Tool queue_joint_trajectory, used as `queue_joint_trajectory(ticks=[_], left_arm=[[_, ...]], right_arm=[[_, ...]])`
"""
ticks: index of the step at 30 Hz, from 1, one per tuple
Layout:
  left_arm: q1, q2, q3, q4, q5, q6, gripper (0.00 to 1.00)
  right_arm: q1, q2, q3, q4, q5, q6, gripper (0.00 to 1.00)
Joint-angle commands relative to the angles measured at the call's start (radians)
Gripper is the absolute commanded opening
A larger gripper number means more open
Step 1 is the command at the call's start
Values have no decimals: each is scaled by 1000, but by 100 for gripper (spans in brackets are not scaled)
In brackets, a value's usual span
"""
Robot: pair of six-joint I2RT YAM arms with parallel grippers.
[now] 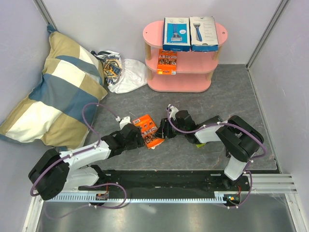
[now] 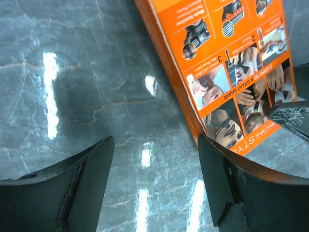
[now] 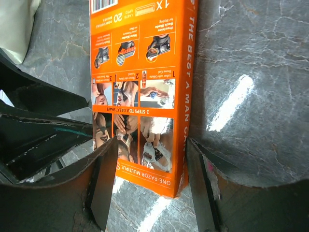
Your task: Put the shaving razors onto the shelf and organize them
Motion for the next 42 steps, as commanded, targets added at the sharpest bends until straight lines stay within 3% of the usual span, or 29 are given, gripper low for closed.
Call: queue_joint_trajectory(ticks=[1, 9, 13, 17, 21, 25, 29, 34, 42], left_arm=[[1, -14, -45, 279, 21, -23, 81], [1, -170, -148, 345, -15, -55, 80], [5, -138, -122, 342, -23, -52, 79], [5, -114, -65, 162, -23, -90, 78], [5, -184, -60, 48, -31, -152, 77], [5, -339, -92, -21, -72, -181, 78], [5, -393, -97, -43, -100, -176, 79], [5, -322, -69, -51, -98, -164, 81], [41, -77, -77, 152, -77, -127, 78]], right_arm=[[57, 27, -34, -109, -146, 49, 65], [58, 52, -41, -68, -173, 74, 63], [57, 55, -37, -60, -170, 77, 63], [55, 47, -29, -72, -161, 75, 63], [57, 45, -12, -98, -143, 60, 63], [57, 55, 9, -97, -135, 60, 63], [57, 76, 26, -83, -133, 69, 63], [55, 91, 43, -68, -132, 80, 63], [52, 113, 78, -55, -109, 83, 63]])
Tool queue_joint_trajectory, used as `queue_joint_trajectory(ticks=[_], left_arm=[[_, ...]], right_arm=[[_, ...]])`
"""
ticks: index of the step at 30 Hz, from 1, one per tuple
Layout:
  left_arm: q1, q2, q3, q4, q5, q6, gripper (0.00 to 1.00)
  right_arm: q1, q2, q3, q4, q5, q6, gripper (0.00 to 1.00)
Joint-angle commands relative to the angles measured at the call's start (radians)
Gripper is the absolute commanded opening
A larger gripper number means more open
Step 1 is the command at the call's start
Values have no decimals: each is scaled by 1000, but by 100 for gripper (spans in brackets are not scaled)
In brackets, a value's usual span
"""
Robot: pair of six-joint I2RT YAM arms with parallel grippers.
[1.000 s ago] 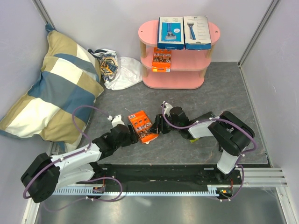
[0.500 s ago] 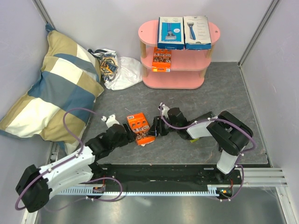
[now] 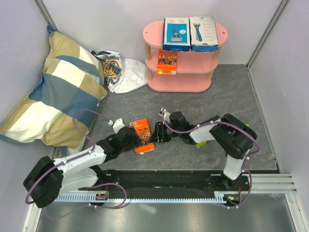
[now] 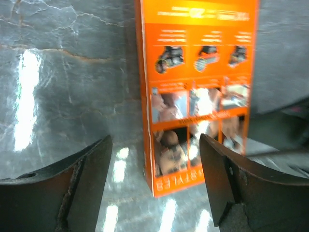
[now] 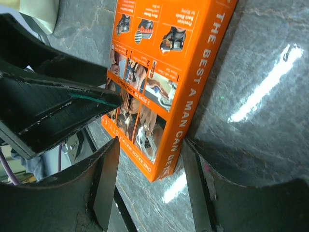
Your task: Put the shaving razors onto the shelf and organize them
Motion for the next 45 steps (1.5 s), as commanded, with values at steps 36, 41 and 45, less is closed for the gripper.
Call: queue_joint_trajectory(ticks=[36, 41, 45], left_arm=[[61, 24, -48, 559, 232, 88, 2], [61, -5, -74, 589, 244, 54, 2], [61, -61, -98, 619, 245, 31, 2]], right_arm=[[-112, -19, -133, 133, 60, 149, 62], [-152, 16, -257, 463, -28, 283, 63], [-172, 71, -297, 727, -72, 399, 64]])
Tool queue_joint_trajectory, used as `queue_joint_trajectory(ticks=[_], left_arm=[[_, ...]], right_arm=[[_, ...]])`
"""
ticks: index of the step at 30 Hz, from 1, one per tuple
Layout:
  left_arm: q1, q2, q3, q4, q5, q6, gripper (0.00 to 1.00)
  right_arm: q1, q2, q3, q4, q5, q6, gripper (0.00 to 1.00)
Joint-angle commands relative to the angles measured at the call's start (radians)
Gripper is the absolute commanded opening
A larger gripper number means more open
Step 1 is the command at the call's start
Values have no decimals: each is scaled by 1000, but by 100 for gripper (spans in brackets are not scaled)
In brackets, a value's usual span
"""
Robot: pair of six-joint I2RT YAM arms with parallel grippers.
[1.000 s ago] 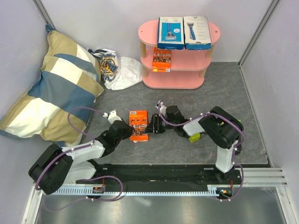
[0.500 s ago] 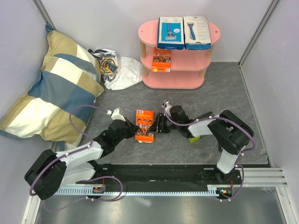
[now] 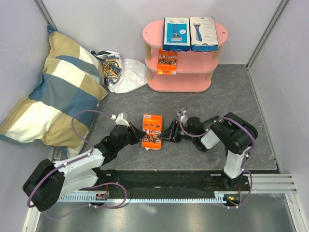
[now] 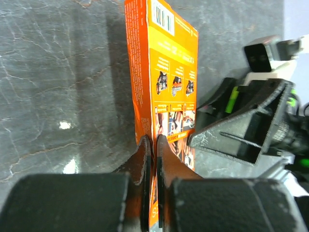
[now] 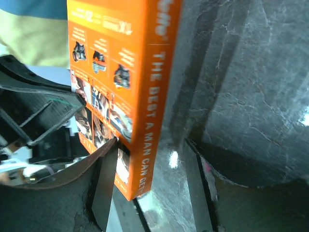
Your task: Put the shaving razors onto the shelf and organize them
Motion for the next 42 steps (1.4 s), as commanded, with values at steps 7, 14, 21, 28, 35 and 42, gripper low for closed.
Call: queue_joint_trajectory(ticks=[7, 14, 21, 28, 35, 42], left_arm=[[-3, -103, -29, 163, 47, -62, 2], [-3, -30, -18, 259, 102, -68, 2], [-3, -11, 22, 244, 139, 30, 68], [39, -56, 68, 124, 78, 143, 100], [51, -56, 23, 397, 225, 183, 90], [53, -5, 51, 482, 348, 176, 32]], right_arm=[[-15, 106, -58, 524, -91, 204, 64], [-15, 59, -62, 633, -129, 224, 54], [-15, -67, -48, 444, -158, 111, 27], [-18, -278, 2, 92, -235, -112, 22], [-16, -340, 34, -2, -345, -151, 23], [-16, -349, 70, -58, -332, -164, 32]])
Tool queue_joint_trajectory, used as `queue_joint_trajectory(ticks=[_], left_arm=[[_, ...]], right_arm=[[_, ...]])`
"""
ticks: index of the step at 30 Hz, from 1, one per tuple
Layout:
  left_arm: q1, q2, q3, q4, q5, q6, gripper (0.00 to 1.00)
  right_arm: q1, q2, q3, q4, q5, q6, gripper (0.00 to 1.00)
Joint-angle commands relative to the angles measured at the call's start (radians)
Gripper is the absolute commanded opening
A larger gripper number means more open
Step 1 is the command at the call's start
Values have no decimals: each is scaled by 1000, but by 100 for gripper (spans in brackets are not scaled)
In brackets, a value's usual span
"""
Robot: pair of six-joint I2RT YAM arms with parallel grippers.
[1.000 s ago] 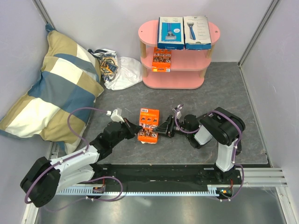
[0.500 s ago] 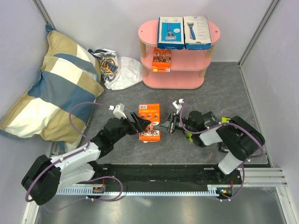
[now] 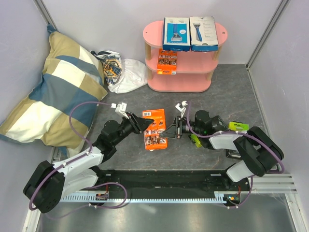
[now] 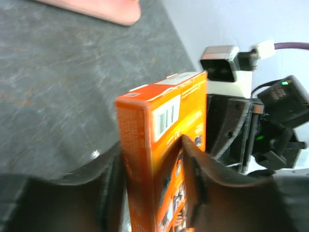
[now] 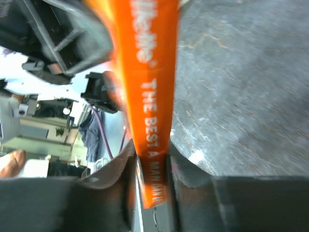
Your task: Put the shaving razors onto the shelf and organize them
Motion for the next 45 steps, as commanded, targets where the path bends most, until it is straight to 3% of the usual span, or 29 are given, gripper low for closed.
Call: queue_joint_trajectory(ticks=[1, 6, 7, 10, 19, 26, 38, 41, 44, 45], left_arm=[[-4, 40, 33, 124, 115, 28, 16], [16, 80, 92, 134, 104, -2, 4], [24, 88, 103, 142, 110, -10, 3], [68, 142, 149, 200, 157, -53, 2], [182, 393, 255, 528, 308, -294, 2], [182, 527, 322, 685, 351, -395, 2], [180, 625, 342, 815, 382, -481, 2], [180, 655, 341, 869, 389, -513, 2], [180, 666, 336, 887, 382, -521, 2], [180, 668, 336, 889, 377, -521, 2]], right_arm=[[6, -32, 64, -28, 13, -48, 37], [3, -107, 35, -123, 145, -63, 58], [3, -121, 28, -140, 165, -63, 67], [1, -184, -17, -158, 240, -55, 76], [-15, -327, -138, -122, 397, 17, 83], [-19, -338, -199, 76, 445, 95, 83], [-22, -349, -177, 98, 480, 103, 78], [-23, -320, -161, 125, 468, 109, 72], [-23, -283, -152, 168, 432, 126, 58], [-22, -275, -152, 181, 423, 132, 48]])
